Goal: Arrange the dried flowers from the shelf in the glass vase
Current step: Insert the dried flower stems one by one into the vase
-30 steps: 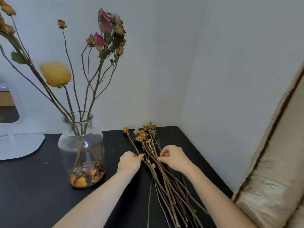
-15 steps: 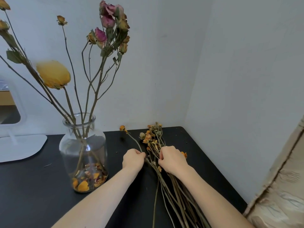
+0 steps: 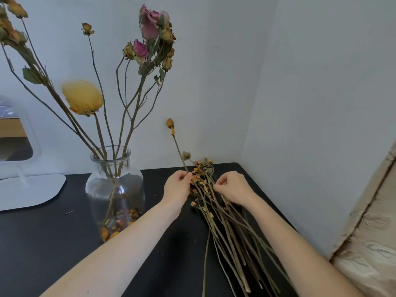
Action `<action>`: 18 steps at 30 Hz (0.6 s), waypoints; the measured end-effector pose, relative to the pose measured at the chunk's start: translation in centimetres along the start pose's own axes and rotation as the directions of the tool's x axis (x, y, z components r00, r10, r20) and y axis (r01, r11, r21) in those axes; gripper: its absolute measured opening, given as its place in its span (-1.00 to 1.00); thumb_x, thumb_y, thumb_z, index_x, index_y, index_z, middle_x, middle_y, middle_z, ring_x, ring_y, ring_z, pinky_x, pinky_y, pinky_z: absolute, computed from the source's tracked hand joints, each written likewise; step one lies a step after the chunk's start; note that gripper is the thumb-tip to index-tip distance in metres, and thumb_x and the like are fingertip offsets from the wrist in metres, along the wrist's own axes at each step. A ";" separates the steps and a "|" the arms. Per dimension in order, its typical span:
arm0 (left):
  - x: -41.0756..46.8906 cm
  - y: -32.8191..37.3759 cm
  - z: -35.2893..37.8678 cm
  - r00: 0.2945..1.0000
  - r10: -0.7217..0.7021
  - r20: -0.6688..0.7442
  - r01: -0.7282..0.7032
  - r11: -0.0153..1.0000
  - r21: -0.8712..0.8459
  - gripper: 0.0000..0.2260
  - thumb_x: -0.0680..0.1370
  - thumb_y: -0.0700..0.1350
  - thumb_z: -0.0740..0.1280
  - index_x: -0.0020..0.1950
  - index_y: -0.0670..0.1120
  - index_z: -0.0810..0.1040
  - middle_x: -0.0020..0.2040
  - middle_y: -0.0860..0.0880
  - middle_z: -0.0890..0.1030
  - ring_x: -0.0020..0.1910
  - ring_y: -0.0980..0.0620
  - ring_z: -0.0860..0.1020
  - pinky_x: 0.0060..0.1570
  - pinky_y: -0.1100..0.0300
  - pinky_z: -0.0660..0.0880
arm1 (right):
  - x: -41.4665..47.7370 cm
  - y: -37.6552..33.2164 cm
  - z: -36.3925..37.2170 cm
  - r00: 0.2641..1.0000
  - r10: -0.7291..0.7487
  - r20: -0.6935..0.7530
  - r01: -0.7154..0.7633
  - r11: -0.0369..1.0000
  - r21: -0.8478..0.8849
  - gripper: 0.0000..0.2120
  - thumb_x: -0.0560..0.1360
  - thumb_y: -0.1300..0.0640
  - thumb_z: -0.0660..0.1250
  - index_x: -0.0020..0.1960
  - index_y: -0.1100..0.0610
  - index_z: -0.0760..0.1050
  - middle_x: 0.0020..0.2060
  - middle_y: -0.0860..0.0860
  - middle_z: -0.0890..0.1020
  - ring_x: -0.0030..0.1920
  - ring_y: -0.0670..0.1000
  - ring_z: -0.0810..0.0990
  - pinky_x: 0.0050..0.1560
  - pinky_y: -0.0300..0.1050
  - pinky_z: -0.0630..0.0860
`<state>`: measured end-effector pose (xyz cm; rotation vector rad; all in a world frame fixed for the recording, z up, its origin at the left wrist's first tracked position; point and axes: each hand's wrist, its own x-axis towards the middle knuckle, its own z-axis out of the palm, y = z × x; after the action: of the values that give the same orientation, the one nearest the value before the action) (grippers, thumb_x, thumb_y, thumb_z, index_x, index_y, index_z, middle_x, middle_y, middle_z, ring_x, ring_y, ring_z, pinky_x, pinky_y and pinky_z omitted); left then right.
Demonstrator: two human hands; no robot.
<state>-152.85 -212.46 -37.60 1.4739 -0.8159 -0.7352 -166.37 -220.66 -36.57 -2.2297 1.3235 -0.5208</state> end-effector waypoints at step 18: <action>-2.8 5.8 0.6 0.970 0.133 0.201 -0.088 0.972 -0.220 -0.83 0.62 -0.11 0.13 -0.12 -0.05 0.46 -0.44 0.06 0.33 -0.52 0.16 0.25 -0.56 0.36 0.19 | -1.9 -1.9 -4.4 0.988 0.090 -0.129 -0.010 0.854 0.519 -0.89 0.53 0.12 0.28 -0.15 0.10 0.51 -0.32 0.00 0.50 -0.40 -0.11 0.38 -0.41 -0.28 0.33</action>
<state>-155.29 -210.50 -31.95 1.1636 -0.9465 -0.8779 -168.38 -219.16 -32.06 -1.7302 1.1356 -0.9202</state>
